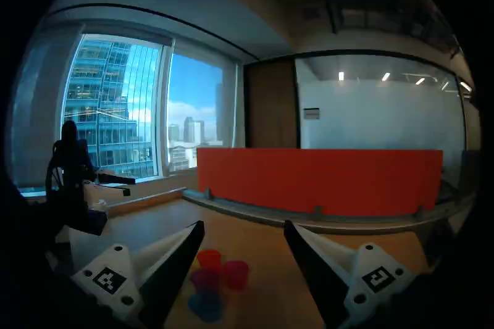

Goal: Pour water

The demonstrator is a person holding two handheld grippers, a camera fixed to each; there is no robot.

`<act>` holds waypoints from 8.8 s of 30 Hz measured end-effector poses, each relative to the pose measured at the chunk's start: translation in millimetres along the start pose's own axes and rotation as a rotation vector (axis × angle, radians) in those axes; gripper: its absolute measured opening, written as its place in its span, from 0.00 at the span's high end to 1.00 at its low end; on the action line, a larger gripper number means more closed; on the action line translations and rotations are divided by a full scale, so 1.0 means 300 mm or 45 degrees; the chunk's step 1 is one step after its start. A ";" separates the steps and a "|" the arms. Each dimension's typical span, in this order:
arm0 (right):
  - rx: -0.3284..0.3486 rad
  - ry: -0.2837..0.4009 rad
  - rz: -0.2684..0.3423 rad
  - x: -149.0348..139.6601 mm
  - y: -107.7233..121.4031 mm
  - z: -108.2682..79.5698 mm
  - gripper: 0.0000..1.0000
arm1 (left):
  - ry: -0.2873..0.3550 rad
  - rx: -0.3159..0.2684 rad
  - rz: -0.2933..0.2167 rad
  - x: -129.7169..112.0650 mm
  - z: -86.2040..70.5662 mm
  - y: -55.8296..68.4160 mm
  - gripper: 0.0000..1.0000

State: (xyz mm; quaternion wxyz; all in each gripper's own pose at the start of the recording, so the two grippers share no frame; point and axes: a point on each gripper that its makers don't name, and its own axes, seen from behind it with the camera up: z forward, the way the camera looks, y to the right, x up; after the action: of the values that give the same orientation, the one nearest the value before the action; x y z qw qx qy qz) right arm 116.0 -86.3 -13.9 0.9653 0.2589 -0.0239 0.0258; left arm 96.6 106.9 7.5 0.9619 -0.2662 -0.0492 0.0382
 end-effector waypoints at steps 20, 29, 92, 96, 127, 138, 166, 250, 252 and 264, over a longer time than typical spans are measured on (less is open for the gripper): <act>0.238 -0.251 -0.066 -0.111 -0.133 0.011 0.00 | -0.104 -0.189 0.014 -0.062 0.000 0.066 0.01; 0.295 -0.376 -0.143 -0.220 -0.165 0.001 0.00 | -0.175 -0.231 0.045 -0.158 -0.001 0.099 0.01; 0.404 -0.804 -0.190 -0.912 -0.209 0.097 0.00 | -0.658 -0.457 0.040 -0.813 0.041 0.265 0.01; 0.412 -0.808 -0.185 -0.932 -0.218 0.118 0.00 | -0.659 -0.470 0.033 -0.824 0.067 0.277 0.01; 0.460 -0.789 -0.169 -0.968 -0.263 0.231 0.00 | -0.654 -0.514 0.030 -0.840 0.194 0.329 0.13; 0.461 -0.769 -0.169 -0.968 -0.269 0.247 0.00 | -0.657 -0.523 0.025 -0.839 0.202 0.340 0.13; 0.400 -0.560 -0.166 -0.758 -0.255 0.238 0.08 | -0.486 -0.463 -0.010 -0.670 0.199 0.324 0.14; 0.350 -0.039 -0.319 -0.090 -0.299 0.277 0.08 | -0.011 -0.427 -0.033 -0.261 0.155 0.307 0.13; 0.351 -0.033 -0.355 -0.075 -0.299 0.283 0.08 | -0.012 -0.429 -0.031 -0.262 0.154 0.310 0.13; 0.366 -0.003 -0.603 0.025 -0.318 0.332 0.08 | -0.015 -0.438 -0.032 -0.272 0.163 0.327 0.13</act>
State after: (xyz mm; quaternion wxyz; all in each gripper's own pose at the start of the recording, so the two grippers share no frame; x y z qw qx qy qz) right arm 126.2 -218.2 25.1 0.8977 0.3917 0.0399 -0.1977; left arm 5.5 207.5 -7.5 0.9022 -0.4260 -0.0640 0.0188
